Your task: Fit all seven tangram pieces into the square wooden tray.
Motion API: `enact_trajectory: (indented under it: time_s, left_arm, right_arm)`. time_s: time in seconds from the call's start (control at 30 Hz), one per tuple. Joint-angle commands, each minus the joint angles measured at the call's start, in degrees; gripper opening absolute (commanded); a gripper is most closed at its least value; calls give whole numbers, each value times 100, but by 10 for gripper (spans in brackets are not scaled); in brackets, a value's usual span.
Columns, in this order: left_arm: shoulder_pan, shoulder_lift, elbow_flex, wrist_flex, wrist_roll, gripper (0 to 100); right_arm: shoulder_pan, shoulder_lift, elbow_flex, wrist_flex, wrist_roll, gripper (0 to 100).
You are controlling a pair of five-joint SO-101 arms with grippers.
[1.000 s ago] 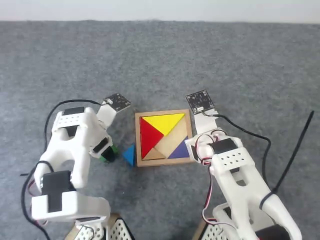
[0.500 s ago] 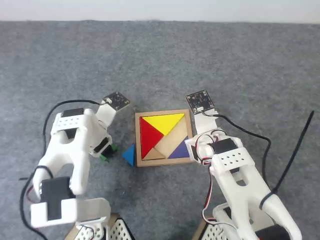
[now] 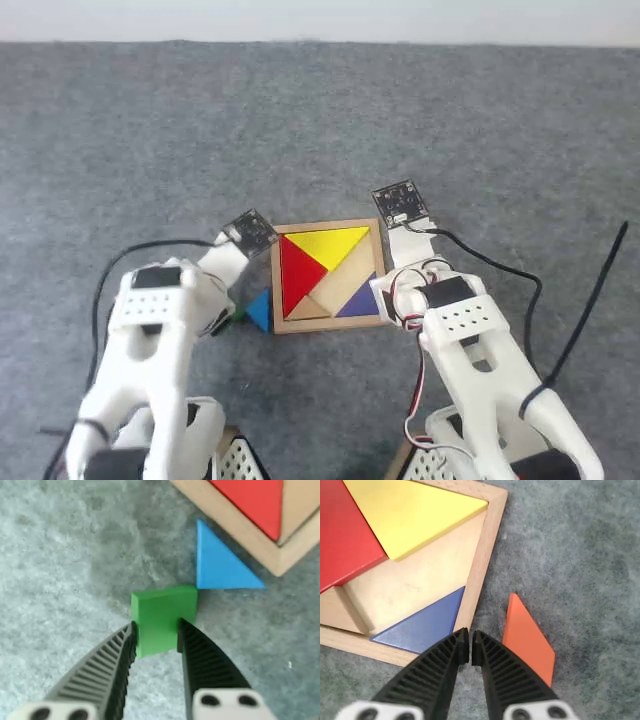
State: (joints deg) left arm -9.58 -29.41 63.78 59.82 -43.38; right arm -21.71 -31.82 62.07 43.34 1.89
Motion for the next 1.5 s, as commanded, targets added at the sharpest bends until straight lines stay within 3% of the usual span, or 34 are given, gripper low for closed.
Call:
enact_trajectory:
  time_s: [0.0, 0.37, 0.47, 0.57, 0.73, 1.0, 1.47]
  left_arm:
    - [-79, -721, 180, -35, 53, 171]
    - [-237, -237, 101, -193, -316, 202]
    - [-299, 9, -31, -545, -264, 217]
    - [-475, 642, -365, -1046, 229, 273]
    - [-475, 1952, -1481, -211, -114, 254]
    - [-431, 2330, -1780, -53, -9, 253]
    - [-211, 2277, -1604, 70, 114, 73]
  right_arm:
    - [22, -31, -343, -4, 70, 33]
    - [22, -31, -343, -4, 70, 33]
    - [22, -31, -343, -4, 70, 33]
    - [22, -31, -343, -4, 70, 33]
    - [22, -31, -343, -4, 70, 33]
    - [22, -31, -343, -4, 70, 33]
    - [22, -31, -343, -4, 70, 33]
